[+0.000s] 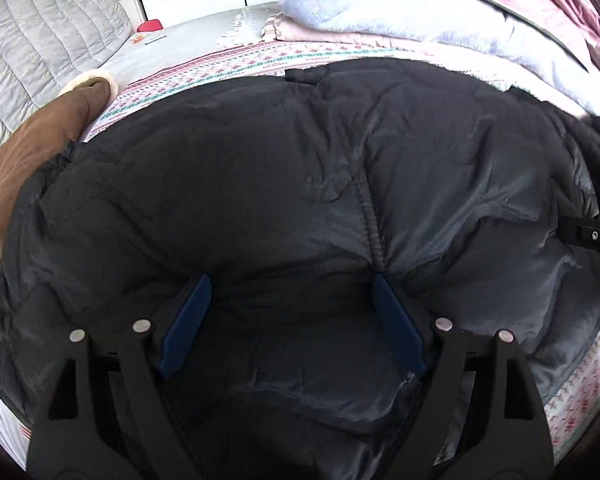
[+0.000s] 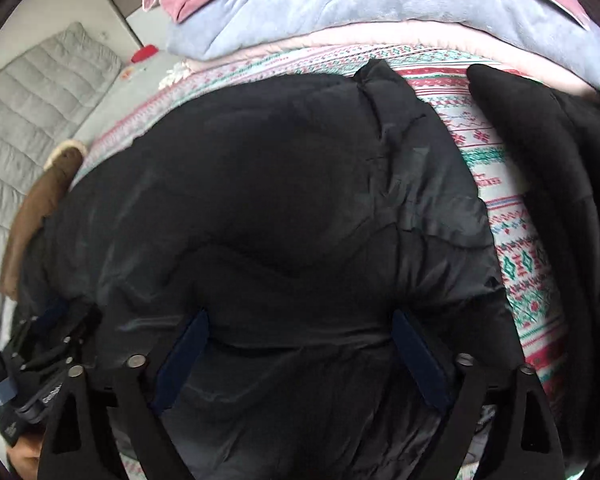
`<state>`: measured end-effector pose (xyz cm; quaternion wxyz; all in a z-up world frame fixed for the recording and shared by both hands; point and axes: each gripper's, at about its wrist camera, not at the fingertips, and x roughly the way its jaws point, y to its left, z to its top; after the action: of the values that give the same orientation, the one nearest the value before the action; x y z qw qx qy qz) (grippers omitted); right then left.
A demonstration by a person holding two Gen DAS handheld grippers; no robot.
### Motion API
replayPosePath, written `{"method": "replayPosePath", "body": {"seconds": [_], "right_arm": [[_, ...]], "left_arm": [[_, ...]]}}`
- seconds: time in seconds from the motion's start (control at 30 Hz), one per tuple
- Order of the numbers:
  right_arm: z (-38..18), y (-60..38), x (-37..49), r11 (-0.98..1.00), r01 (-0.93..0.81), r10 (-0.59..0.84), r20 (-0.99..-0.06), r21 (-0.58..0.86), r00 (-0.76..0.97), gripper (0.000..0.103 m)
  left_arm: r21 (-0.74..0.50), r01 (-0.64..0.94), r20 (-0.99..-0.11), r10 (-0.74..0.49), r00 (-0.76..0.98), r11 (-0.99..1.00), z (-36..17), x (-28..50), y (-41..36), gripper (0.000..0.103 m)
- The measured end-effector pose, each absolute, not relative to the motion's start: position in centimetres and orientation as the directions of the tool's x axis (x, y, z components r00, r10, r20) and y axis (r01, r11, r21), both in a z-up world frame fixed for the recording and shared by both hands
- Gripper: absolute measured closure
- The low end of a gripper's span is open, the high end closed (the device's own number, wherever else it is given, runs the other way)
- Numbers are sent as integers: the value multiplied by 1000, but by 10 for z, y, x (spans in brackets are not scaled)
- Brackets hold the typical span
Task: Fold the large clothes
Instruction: 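Lower the folded hem onto the jacket with both tools and open them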
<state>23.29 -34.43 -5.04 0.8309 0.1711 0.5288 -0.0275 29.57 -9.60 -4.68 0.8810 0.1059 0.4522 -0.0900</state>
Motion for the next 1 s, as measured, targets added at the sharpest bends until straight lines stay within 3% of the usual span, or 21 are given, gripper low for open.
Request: {"method": "replayPosePath", "body": {"seconds": [0.17, 0.4, 0.53, 0.57, 0.6, 0.63, 0.87, 1.0], "right_arm": [[-60, -333, 242, 954, 238, 79, -917, 183, 390, 0], [-50, -338, 243, 938, 273, 92, -912, 215, 401, 0], [-35, -347, 246, 906, 301, 135, -878, 296, 459, 0], [-32, -349, 246, 903, 301, 140, -872, 307, 469, 0], [-32, -349, 246, 902, 301, 141, -871, 309, 471, 0], [-34, -348, 247, 903, 302, 142, -876, 306, 461, 0], [-29, -353, 261, 910, 298, 137, -886, 290, 444, 0], [-18, -363, 259, 867, 313, 183, -832, 387, 523, 0]], "left_arm": [[80, 270, -830, -85, 551, 960, -41, 297, -93, 19], [86, 332, -776, -146, 614, 939, -3, 296, -99, 19], [107, 316, -807, -103, 581, 943, -17, 328, -111, 18], [117, 306, -830, -76, 552, 945, -28, 337, -114, 14], [125, 295, -841, -56, 538, 947, -36, 343, -114, 3], [137, 277, -843, -35, 537, 951, -42, 346, -113, 0], [98, 263, -872, -44, 487, 960, -36, 353, -107, 0], [200, 226, -801, 26, 598, 953, -6, 365, -115, 0]]}}
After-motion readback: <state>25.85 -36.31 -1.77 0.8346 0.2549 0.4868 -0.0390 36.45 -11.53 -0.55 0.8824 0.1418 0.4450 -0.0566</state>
